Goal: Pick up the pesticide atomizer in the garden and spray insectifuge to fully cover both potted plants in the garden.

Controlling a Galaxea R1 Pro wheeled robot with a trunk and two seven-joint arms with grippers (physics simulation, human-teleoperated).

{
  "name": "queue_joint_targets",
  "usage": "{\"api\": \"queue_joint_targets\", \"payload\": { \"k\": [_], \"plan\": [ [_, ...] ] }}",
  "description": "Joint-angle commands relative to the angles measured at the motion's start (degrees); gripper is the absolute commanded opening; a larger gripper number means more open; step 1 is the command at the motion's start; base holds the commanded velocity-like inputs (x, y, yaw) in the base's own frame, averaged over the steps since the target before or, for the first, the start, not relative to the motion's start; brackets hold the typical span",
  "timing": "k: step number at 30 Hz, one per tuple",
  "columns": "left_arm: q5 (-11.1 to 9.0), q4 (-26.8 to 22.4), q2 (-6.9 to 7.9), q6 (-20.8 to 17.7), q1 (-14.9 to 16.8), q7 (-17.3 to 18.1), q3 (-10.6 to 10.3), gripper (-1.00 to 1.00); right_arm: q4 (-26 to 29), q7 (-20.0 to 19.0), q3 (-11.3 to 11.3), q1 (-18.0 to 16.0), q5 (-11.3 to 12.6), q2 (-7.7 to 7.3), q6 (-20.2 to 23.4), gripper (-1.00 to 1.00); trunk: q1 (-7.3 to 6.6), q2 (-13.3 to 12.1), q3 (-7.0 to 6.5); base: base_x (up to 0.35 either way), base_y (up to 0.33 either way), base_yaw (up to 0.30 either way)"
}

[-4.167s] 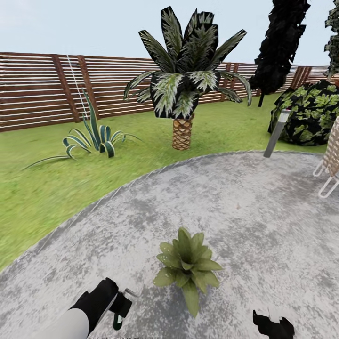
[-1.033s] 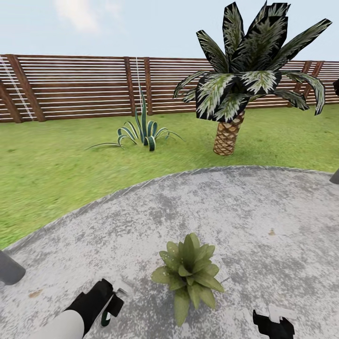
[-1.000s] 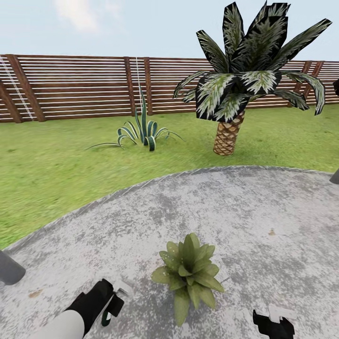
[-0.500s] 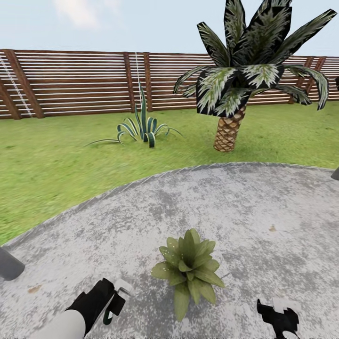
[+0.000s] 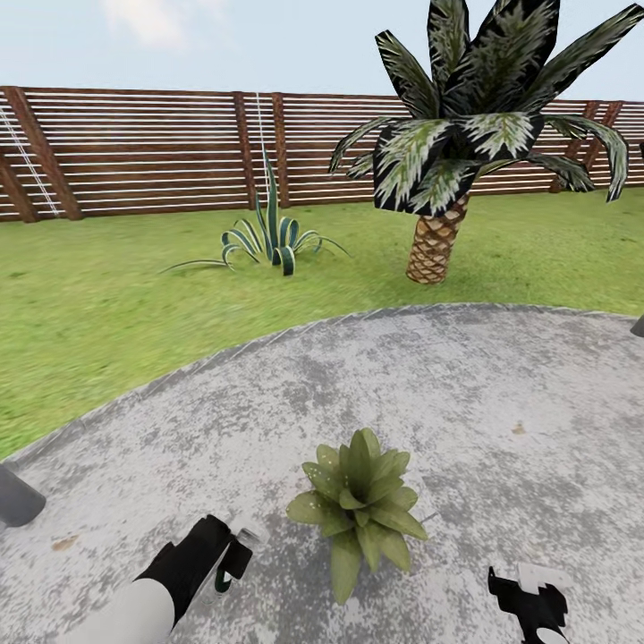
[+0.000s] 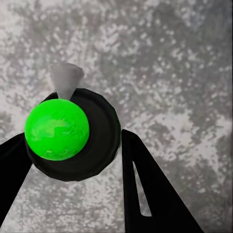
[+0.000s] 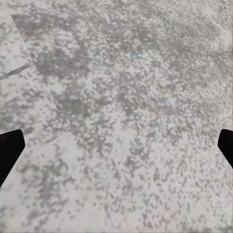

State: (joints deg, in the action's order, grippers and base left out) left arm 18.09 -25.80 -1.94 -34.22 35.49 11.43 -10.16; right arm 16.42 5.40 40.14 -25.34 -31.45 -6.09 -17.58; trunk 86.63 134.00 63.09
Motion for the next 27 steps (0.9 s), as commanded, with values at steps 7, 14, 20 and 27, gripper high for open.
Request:
{"api": "queue_joint_targets", "payload": {
  "k": [7, 14, 20, 27],
  "plan": [
    [1.2, -0.7, -0.41, -6.4, 2.9, 5.9, -0.6, -1.00, -0.2, 0.1, 0.4, -0.1, -0.8, -0.05, -0.2, 1.00, -0.01, 0.0, 0.05, 0.000, 0.000, 0.000],
    [2.2, 0.1, 0.37, -6.6, 2.6, 7.1, -1.4, -1.00, -0.2, 0.1, 0.4, -0.1, -0.8, -0.06, -0.2, 1.00, -0.01, 0.0, 0.05, 0.000, 0.000, 0.000],
    [4.5, -0.4, 1.95, -6.6, 2.6, 12.5, -3.5, -1.00, -0.2, 0.1, 0.4, -0.1, -0.8, -0.06, -0.3, 1.00, -0.01, 0.0, 0.05, 0.000, 0.000, 0.000],
    [11.4, -0.5, 1.34, -6.7, 2.4, 13.0, -3.5, -1.00, -0.2, 0.1, 0.4, -0.1, -0.7, -0.06, -0.2, 1.00, -0.01, 0.0, 0.05, 0.020, -0.003, 0.000]
  ]
}}
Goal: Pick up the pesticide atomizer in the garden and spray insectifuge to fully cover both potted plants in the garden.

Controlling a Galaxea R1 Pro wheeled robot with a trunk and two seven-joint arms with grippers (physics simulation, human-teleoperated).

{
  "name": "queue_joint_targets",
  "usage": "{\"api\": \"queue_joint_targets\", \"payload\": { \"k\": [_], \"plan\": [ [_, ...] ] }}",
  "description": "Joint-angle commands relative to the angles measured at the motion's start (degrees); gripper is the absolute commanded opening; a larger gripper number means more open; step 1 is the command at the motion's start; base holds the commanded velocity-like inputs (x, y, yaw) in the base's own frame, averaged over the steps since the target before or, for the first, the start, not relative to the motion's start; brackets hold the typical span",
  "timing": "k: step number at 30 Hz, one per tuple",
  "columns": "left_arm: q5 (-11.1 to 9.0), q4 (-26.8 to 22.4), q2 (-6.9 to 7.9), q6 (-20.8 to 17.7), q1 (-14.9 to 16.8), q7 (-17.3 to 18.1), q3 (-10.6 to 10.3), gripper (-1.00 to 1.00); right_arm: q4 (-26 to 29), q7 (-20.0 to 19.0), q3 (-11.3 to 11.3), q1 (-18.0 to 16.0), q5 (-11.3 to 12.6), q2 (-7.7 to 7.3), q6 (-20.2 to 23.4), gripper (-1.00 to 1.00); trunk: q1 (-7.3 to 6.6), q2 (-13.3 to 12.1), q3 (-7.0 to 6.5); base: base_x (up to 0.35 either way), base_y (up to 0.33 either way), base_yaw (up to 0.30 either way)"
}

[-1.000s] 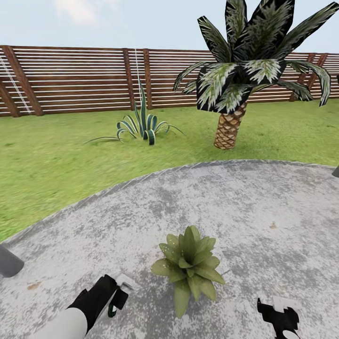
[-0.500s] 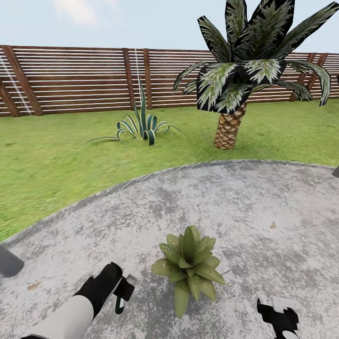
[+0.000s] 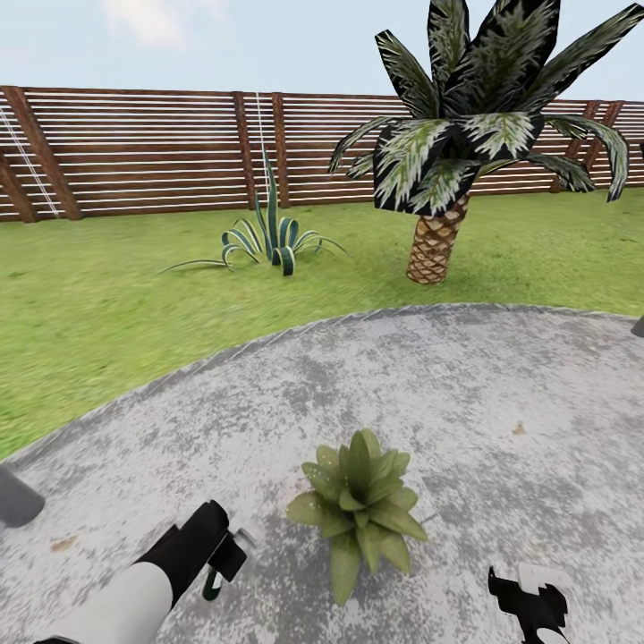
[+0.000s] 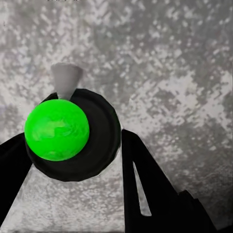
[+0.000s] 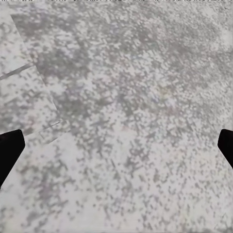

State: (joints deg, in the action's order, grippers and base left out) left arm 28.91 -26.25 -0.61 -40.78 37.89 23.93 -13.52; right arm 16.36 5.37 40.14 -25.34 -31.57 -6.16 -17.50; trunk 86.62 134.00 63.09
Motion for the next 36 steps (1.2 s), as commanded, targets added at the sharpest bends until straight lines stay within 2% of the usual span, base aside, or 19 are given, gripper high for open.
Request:
{"api": "queue_joint_targets", "payload": {
  "k": [1, 6, 11, 17, 18, 20, 21, 23, 26, 31, 36],
  "plan": [
    [1.5, -0.1, -0.05, -0.2, 0.0, 0.5, 0.0, -1.00, -0.1, 0.2, 0.4, -0.1, -0.6, 0.01, -0.3, 1.00, 0.00, 0.0, 0.05, 0.198, -0.108, 0.000],
    [2.0, -0.1, 0.16, -0.2, 0.1, 0.4, 0.3, -1.00, -0.1, 0.2, 0.4, -0.1, -0.6, 0.01, -0.3, 1.00, 0.00, 0.0, 0.05, 0.235, -0.149, 0.000],
    [1.6, -0.1, 0.53, -0.3, 0.1, 0.3, 0.8, -1.00, -0.1, 0.2, 0.4, -0.1, -0.6, 0.01, -0.3, 1.00, 0.00, 0.0, 0.05, 0.058, -0.030, 0.040],
    [1.5, 0.6, 0.77, 0.4, -0.1, 0.3, 7.2, -1.00, -0.1, -0.2, 0.3, -0.1, -0.7, -0.08, -0.2, 1.00, 0.00, 0.0, 0.14, 0.002, -0.001, 0.212],
    [1.5, 0.7, 0.78, 0.5, -0.1, 0.2, 7.5, -1.00, -0.1, -0.8, 0.3, -0.1, -0.7, -0.13, -0.2, 1.00, 0.00, 0.0, 0.15, 0.000, 0.000, 0.097],
    [1.5, 0.7, 0.78, 0.6, -0.2, 0.2, 7.9, -1.00, -0.1, -6.5, 0.4, -0.1, -0.7, -0.73, -0.2, 1.00, 0.00, 0.0, 0.16, 0.000, 0.000, 0.038],
    [1.5, 0.8, 0.78, 0.7, -0.2, 0.2, 8.0, -1.00, 0.0, -10.0, 0.4, -0.1, -0.6, -1.45, -0.3, 1.00, 0.00, 0.0, 0.16, 0.000, 0.000, 0.013],
    [1.4, 0.8, 0.67, 0.7, -0.2, 0.2, 8.1, -1.00, -0.1, -13.6, 0.5, -0.1, -0.4, -3.12, -0.3, 1.00, 0.00, 0.0, 0.16, 0.000, 0.000, 0.006],
    [1.3, 0.4, 0.49, 0.7, -0.3, 0.2, 8.2, -1.00, -0.1, -15.0, 0.6, -0.1, -0.4, -4.08, -0.3, 1.00, 0.00, 0.0, 0.16, 0.000, 0.000, 0.001],
    [1.2, 0.2, 0.44, 0.7, -0.3, 0.2, 8.2, -1.00, -0.1, -15.2, 0.7, -0.1, -0.3, -4.30, -0.3, 1.00, 0.00, 0.0, 0.16, 0.100, -0.125, 0.020],
    [1.1, 0.1, 0.40, 0.7, -0.3, 0.1, 8.2, -1.00, -0.1, -15.1, 0.7, -0.1, -0.3, -4.30, -0.3, 1.00, 0.00, 0.0, 0.16, 0.039, -0.261, 0.232]
  ]
}}
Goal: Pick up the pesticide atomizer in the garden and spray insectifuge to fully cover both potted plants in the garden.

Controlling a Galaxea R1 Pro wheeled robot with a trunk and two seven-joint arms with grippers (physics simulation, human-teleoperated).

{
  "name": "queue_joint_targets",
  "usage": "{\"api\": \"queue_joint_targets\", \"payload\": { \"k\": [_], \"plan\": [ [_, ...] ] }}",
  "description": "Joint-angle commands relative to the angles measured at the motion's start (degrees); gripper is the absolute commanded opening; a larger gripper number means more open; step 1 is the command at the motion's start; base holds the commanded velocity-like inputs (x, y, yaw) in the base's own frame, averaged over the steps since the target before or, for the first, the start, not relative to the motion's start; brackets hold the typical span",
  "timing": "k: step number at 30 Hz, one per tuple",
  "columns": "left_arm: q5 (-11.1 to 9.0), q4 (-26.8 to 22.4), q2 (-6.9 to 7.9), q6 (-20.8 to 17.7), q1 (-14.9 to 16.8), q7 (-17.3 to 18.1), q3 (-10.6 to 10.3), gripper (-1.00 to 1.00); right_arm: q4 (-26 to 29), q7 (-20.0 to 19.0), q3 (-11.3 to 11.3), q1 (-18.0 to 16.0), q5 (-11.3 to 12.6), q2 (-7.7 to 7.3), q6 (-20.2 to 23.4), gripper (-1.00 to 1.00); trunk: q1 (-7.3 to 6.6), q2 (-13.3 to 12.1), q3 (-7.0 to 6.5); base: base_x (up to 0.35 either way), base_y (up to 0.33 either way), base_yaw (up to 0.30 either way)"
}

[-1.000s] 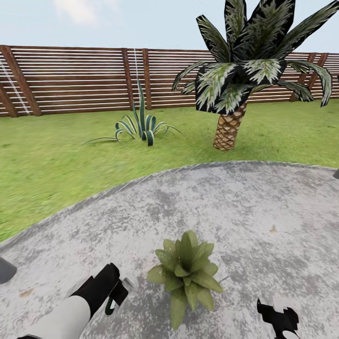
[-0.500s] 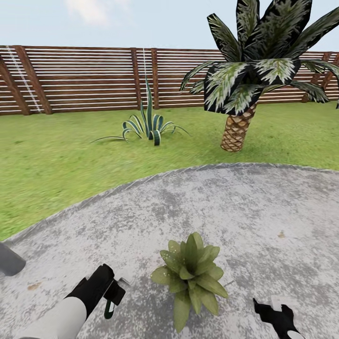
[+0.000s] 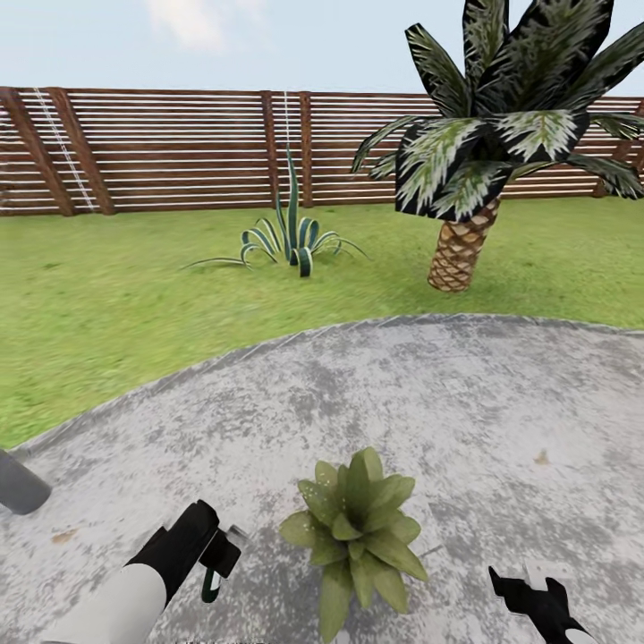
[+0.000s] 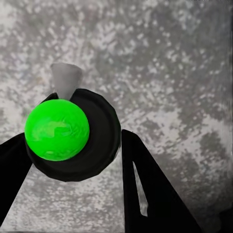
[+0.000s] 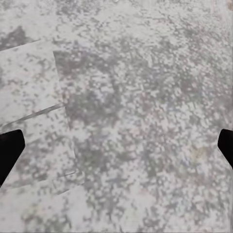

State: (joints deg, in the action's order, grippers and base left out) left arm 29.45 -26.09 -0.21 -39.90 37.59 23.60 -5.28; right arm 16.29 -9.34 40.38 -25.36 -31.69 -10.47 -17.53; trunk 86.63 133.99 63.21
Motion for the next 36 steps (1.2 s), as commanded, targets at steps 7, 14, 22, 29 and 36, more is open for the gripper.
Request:
{"api": "queue_joint_targets", "payload": {
  "k": [7, 14, 22, 29, 36],
  "plan": [
    [0.6, -0.2, -0.18, -0.2, 0.0, 0.5, 0.0, -1.00, 0.0, -0.4, 0.5, 0.0, -0.2, 0.07, -0.2, 1.00, -0.01, 0.0, 0.05, -0.110, -0.245, 0.274],
    [0.5, -0.2, -0.31, -0.2, 0.0, 0.5, 0.0, -1.00, 0.0, -0.4, 0.5, 0.0, -0.2, 0.09, -0.2, 1.00, -0.01, 0.0, 0.05, -0.225, -0.200, 0.219],
    [0.5, -0.1, -0.32, -0.2, 0.0, 0.5, 0.0, -1.00, 0.0, -0.4, 0.5, 0.0, -0.2, 0.10, -0.2, 1.00, -0.01, 0.0, 0.05, -0.025, -0.227, 0.013],
    [0.5, -0.2, -0.32, -0.2, 0.0, 0.5, 0.0, -1.00, 0.0, -0.4, 0.5, 0.0, -0.2, 0.17, -0.2, 1.00, -0.01, 0.0, 0.05, 0.000, -0.067, 0.086],
    [0.6, -0.2, -0.25, -0.2, 0.0, 0.5, 0.0, -1.00, 0.0, -0.4, 0.5, 0.0, -0.2, 0.27, -0.2, 1.00, -0.01, 0.0, 0.05, -0.106, -0.239, 0.272]
  ]
}}
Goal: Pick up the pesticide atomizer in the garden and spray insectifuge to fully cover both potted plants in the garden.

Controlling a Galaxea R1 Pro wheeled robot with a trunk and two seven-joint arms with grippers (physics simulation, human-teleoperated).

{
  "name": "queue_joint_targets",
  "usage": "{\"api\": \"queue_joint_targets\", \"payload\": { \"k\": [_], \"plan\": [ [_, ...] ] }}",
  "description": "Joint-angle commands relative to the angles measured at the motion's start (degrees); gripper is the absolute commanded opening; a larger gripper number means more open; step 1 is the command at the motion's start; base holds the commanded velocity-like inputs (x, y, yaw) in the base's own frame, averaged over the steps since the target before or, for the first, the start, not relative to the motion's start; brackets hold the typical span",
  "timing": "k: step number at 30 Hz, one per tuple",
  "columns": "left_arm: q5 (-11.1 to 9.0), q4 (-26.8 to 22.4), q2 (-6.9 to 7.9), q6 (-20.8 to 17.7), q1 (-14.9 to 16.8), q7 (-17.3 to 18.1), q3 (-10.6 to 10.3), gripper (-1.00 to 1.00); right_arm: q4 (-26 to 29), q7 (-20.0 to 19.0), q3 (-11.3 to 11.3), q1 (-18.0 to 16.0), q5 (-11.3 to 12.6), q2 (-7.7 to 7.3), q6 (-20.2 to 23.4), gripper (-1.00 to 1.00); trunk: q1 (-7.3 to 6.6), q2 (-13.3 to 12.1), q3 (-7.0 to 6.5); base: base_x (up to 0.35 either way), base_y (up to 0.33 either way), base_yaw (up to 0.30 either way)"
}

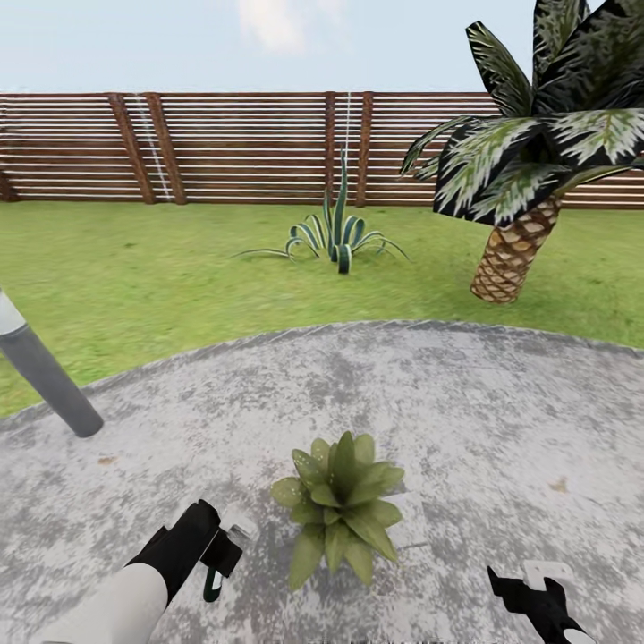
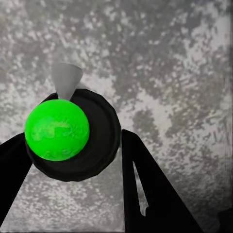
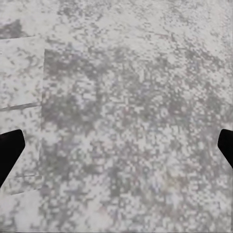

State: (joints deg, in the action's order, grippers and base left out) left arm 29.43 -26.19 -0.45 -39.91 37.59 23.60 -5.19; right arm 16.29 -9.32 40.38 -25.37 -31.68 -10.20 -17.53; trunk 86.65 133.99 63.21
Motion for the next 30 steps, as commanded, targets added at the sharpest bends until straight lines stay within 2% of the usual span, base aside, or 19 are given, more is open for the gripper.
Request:
{"api": "queue_joint_targets", "payload": {
  "k": [1, 9, 18, 22, 30],
  "plan": [
    [0.6, -0.1, 0.01, -0.2, 0.0, 0.5, -0.1, -1.00, 0.0, -0.4, 0.5, 0.0, -0.2, 0.01, -0.2, 1.00, -0.03, 0.0, 0.05, -0.226, -0.202, 0.273],
    [0.6, -0.2, 0.00, -0.2, 0.0, 0.5, 0.0, -1.00, 0.0, -0.4, 0.5, 0.0, -0.2, 0.01, -0.2, 1.00, -0.03, 0.0, 0.05, -0.142, -0.112, 0.061],
    [0.5, 0.0, -0.20, -0.2, 0.0, 0.5, 0.0, -1.00, 0.0, -0.4, 0.5, 0.0, -0.2, 0.10, -0.2, 1.00, -0.03, 0.0, 0.05, -0.002, -0.006, 0.251],
    [0.5, 0.0, -0.25, -0.2, 0.0, 0.5, 0.0, -1.00, 0.0, -0.4, 0.4, 0.0, -0.2, 0.17, -0.2, 1.00, -0.03, 0.0, 0.05, 0.059, -0.208, 0.191],
    [0.5, -0.1, -0.25, -0.2, 0.0, 0.5, 0.0, -1.00, 0.0, -0.4, 0.4, 0.0, -0.2, 0.13, -0.2, 1.00, -0.03, 0.0, 0.05, 0.057, -0.266, 0.014]
  ]
}}
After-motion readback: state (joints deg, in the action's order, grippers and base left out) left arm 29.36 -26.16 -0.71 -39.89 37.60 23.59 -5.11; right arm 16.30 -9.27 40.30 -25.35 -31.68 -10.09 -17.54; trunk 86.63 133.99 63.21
